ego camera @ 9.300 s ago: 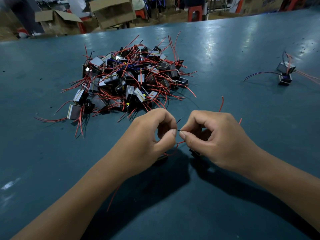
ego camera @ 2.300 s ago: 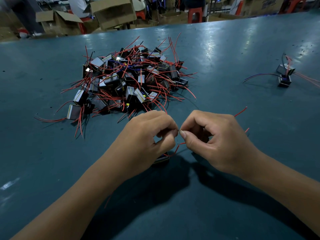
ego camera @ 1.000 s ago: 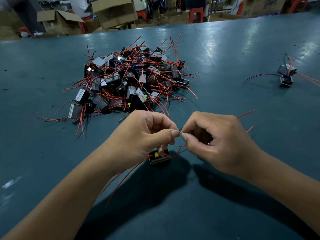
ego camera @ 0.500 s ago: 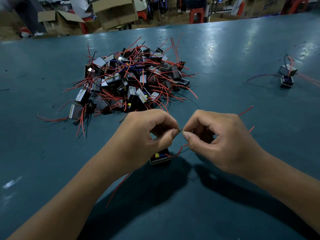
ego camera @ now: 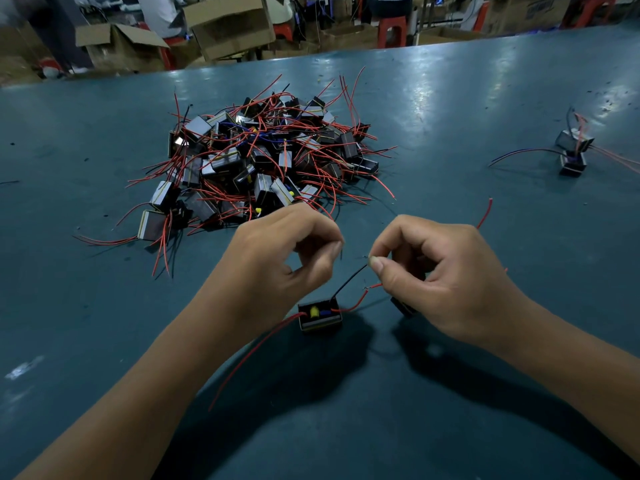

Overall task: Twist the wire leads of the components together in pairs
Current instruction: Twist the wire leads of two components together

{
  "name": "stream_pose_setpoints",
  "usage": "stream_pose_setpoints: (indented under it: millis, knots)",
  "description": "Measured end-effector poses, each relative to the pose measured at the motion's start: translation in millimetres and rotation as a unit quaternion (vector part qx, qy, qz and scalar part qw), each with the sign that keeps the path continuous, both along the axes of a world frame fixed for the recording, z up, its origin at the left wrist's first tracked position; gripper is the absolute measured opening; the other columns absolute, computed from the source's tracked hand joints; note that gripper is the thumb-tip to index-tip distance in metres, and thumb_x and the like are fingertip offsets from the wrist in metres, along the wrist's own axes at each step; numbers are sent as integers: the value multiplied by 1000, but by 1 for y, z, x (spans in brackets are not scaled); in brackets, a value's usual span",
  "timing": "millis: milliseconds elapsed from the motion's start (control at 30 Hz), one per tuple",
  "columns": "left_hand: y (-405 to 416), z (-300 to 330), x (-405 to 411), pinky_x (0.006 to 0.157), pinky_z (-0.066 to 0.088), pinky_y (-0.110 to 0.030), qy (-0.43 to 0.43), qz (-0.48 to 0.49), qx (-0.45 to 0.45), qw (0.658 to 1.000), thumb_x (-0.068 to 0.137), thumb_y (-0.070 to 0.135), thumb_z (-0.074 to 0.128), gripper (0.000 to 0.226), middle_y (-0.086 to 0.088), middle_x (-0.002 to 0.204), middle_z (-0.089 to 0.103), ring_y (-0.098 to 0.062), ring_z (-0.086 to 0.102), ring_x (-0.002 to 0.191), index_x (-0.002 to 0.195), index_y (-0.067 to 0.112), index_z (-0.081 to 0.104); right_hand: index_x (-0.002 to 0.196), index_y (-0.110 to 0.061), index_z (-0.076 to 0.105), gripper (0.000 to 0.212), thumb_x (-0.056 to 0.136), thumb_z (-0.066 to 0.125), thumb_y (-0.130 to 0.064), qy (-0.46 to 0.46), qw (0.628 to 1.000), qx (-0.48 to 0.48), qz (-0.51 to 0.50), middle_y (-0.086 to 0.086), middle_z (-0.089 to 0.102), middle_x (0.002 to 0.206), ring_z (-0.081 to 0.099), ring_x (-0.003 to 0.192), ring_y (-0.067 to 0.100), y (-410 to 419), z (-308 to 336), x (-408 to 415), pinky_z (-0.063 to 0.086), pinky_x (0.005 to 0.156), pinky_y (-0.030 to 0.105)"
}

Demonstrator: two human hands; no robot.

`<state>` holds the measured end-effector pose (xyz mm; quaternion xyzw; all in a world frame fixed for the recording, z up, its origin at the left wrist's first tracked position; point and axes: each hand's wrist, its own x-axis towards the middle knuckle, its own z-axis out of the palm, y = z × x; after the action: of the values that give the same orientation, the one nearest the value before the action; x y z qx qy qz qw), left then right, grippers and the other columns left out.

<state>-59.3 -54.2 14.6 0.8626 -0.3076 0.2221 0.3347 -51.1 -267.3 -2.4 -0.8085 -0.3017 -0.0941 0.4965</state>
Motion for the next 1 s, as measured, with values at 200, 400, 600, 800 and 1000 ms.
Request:
stream_pose_setpoints:
  millis: [200,400,600,800,1000]
  knots:
    - [-12,-2,-4,56,49,-36,237,-20,-89,967,92,29,61,15,1,73,66,-22,57,62,83,22,70,75,-17,61,11,83,68,-14,-38,999,-15,7,-4,53,54,47,48,13,2,0,-2,35,47,18]
    - [-11,-3,-4,54,40,-36,290,-58,-44,954,88,39,49,27,-2,61,57,-24,50,59,70,26,65,76,-18,62,10,83,69,-18,-99,991,-87,-4,-8,52,55,49,53,13,3,1,-4,37,51,20]
    - [-14,1,-5,51,29,-38,327,-63,-71,940,88,21,49,27,-4,55,41,-19,34,54,63,23,59,79,-18,62,9,85,67,-21,-124,986,-108,-3,-8,54,58,50,54,13,2,2,-4,41,54,29]
    - [-13,4,-4,56,34,-55,331,-60,-121,934,84,16,45,24,-25,63,42,-40,37,60,64,17,57,78,-15,61,9,83,67,-17,-134,986,-102,-14,-10,54,59,51,57,12,1,4,-3,42,57,26]
    - [-9,-6,2,51,34,-37,357,-79,-127,922,85,40,44,36,-6,57,43,-24,39,54,72,11,61,79,-14,62,7,84,67,-16,-154,982,-109,-7,-9,53,60,49,56,12,1,4,-3,41,55,25]
